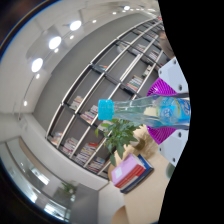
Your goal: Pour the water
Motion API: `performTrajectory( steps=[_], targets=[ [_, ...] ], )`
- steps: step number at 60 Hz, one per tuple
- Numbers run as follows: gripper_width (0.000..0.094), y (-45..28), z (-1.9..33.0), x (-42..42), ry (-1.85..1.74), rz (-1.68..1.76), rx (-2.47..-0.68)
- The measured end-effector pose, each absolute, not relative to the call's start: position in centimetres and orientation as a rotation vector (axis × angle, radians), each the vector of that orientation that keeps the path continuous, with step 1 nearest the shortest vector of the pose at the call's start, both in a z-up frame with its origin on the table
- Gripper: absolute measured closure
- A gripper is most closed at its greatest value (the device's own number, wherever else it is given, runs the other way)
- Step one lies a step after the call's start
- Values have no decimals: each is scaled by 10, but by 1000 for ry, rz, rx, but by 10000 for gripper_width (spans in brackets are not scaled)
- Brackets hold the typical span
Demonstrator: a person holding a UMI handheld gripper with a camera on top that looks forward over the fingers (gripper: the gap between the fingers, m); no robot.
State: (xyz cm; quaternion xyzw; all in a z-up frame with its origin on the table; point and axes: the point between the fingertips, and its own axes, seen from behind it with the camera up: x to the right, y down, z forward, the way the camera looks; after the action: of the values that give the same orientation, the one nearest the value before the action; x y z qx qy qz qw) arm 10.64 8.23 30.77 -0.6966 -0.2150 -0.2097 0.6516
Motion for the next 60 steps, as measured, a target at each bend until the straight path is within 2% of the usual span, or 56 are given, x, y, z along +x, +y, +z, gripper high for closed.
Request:
performTrajectory(
  steps=[5,11,13,15,16,22,23,38,43,54,60],
  targets=[
    [576,82,308,130,-292,-306,-1600],
    [578,85,286,149,-123,-149,-1631],
    [579,88,276,156,-97,-118,-1643],
    [577,93,249,146,-68,-97,-1653],
    [577,92,251,161,-64,-87,-1662],
    [577,100,208,186,-24,-67,-1722],
    [577,106,189,174,-15,-65,-1726],
    [572,107,111,202,32,-12,-1838],
    [568,107,110,198,35,-9,-1805],
    [401,99,109,197,30,-16,-1816],
    [152,90,98,200,82,-18,-1877]
  ],
)
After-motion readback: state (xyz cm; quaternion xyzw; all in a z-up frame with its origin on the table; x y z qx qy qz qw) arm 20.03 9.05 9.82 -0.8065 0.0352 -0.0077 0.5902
